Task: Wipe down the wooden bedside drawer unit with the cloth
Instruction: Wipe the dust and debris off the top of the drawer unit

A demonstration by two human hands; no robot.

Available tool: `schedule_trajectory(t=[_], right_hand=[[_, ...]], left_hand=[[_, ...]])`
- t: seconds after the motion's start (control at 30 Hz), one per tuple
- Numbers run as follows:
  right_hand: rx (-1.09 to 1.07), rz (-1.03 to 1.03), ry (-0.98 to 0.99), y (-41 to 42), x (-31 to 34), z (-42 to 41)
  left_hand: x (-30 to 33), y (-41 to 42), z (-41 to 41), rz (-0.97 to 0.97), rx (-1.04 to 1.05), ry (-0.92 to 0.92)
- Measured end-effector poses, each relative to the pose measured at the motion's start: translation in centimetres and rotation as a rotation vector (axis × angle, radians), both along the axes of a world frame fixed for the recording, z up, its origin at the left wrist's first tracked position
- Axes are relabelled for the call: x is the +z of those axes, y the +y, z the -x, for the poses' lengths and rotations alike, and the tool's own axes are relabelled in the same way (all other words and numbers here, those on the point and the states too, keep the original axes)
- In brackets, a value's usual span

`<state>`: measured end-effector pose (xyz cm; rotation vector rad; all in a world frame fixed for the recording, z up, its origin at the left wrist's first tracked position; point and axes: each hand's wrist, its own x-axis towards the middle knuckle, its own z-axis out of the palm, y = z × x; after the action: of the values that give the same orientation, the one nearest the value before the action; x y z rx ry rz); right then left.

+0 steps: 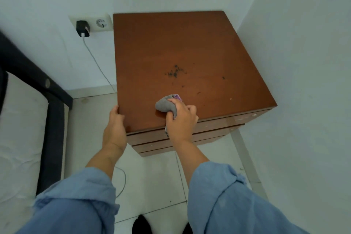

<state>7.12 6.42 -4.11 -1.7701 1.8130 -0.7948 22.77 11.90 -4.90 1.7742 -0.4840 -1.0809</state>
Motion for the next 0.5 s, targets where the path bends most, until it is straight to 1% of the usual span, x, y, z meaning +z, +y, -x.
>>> schedule_trajectory(t=[0.13,0.27,0.4,0.5], right_hand=[[0.073,0.007,-0.02,1.9,0.1,-3.7],[0.153,0.009,-0.019,3.4,0.0,-6.6],[0.232,-0.029,-0.046,4.5,0.2,-8.5],[0.335,-0.079,-0.086,5.5,0.7,-10.2]], left_hand=[[1.0,-0.6,-0.9,0.074,0.041,0.134],[2.0,-0.7,-2.1,0.045,0.094,0.287],[2.6,-0.8,-3.1,0.05,0.112,0.253],[3.4,-0.7,-3.4,0.048,0.125,0.237]])
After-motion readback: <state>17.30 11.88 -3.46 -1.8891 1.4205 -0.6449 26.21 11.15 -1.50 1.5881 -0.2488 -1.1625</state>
